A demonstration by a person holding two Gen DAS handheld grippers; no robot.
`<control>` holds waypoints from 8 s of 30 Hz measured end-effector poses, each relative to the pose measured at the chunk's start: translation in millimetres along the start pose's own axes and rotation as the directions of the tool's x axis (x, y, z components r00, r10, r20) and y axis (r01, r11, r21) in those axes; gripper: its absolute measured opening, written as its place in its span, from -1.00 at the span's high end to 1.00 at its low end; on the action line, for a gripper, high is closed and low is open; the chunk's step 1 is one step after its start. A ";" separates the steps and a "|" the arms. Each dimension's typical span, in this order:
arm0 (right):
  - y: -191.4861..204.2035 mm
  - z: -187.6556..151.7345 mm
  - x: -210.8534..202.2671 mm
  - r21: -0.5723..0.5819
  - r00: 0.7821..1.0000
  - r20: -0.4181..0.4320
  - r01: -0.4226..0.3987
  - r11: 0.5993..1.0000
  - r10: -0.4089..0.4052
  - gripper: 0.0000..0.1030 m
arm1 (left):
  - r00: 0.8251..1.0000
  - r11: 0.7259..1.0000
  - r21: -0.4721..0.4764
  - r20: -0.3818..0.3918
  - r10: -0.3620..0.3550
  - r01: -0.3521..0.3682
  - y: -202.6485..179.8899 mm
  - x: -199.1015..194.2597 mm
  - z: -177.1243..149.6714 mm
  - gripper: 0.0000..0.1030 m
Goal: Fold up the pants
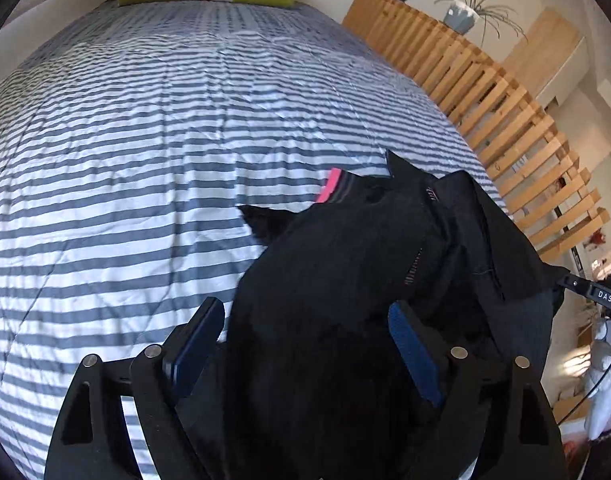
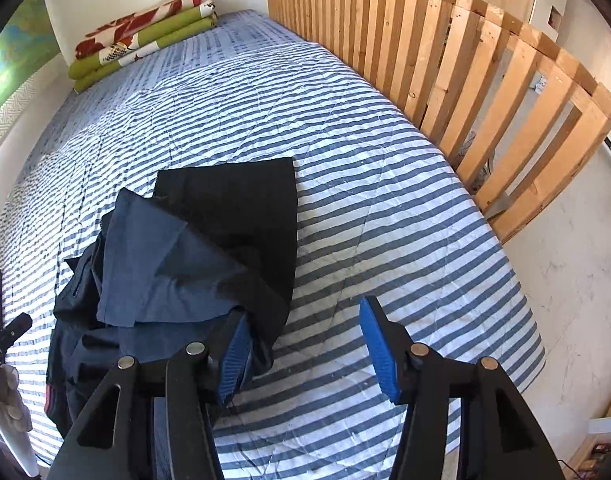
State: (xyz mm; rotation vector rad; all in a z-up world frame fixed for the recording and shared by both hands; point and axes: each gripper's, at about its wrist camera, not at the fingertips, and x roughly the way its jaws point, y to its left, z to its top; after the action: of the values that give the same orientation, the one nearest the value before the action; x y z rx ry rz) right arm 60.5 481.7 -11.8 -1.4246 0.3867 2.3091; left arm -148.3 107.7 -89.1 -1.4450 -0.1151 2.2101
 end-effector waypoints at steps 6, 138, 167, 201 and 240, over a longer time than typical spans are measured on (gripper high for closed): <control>14.1 3.9 22.3 -0.048 0.998 -0.054 -0.040 0.998 0.037 0.02 | 0.993 0.996 0.024 -0.084 0.086 -0.085 -24.9 60.7 10.7 0.61; 116.3 -59.5 -11.9 -0.240 0.977 -0.174 -0.165 0.956 0.125 0.92 | 0.978 0.850 -0.516 0.211 0.006 0.106 233.1 -169.9 -97.3 0.97; 232.8 23.5 97.4 -0.439 0.951 -0.288 -0.237 0.866 0.114 -0.12 | 0.991 0.845 -0.535 0.125 0.056 0.020 243.6 -164.5 -126.7 0.97; 34.0 95.6 81.1 -0.380 0.997 -0.072 -0.025 0.925 -0.003 0.21 | 0.993 0.858 -0.506 0.019 0.113 -0.088 230.9 -151.8 -137.4 0.96; -43.8 27.1 89.3 -0.054 0.939 -0.308 -0.177 0.983 0.152 0.21 | 1.000 0.879 -0.476 0.001 0.010 -0.008 220.4 -150.4 -150.8 0.92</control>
State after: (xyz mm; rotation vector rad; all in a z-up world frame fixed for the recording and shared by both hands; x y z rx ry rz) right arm 23.9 548.8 -80.9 -1.8613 0.5234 2.2559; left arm -46.3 -181.0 -101.4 -1.6890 -0.7010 2.2908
